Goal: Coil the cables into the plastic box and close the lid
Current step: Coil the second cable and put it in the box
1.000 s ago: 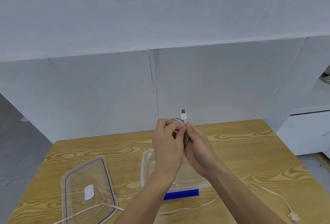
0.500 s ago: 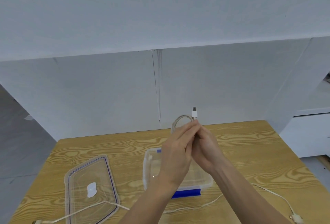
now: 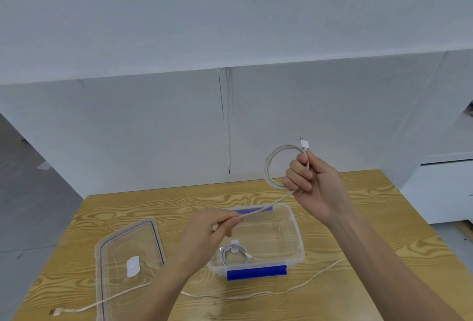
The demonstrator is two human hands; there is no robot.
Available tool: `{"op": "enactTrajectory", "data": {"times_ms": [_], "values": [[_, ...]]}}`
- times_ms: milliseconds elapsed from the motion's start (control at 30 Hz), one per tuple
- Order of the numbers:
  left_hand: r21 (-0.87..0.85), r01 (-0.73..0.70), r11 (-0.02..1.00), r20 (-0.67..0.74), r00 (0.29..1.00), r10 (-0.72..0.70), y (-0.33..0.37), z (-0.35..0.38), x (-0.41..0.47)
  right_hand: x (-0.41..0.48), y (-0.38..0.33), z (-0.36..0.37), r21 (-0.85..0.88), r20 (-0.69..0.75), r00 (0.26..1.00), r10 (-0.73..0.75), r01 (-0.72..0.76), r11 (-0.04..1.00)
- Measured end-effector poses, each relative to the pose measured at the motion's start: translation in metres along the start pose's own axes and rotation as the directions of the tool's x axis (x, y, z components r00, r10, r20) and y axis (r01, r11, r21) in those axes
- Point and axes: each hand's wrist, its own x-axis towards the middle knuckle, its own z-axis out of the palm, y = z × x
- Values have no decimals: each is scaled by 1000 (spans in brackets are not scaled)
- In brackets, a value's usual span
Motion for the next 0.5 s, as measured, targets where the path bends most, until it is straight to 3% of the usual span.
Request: {"op": "enactTrajectory", "data": {"times_ms": [67,233,333,500], "values": [[48,39,998,0,999,-39,-7,-7,-2,0,2,1,8,16,1000,20,-20,1000],[-229,387,893,-7,917,-399,-11,-24,-5,-1,8,6,-67,42,999,15,-13,998],[-547,481,685,94,849,-521,-13,-29,-4,-1,12,8,-124,73,997,1,8,992],[-850,394,349,119,790,-601,-22,-26,0,1,20,12,-179,92,995,-25,41,983]]}}
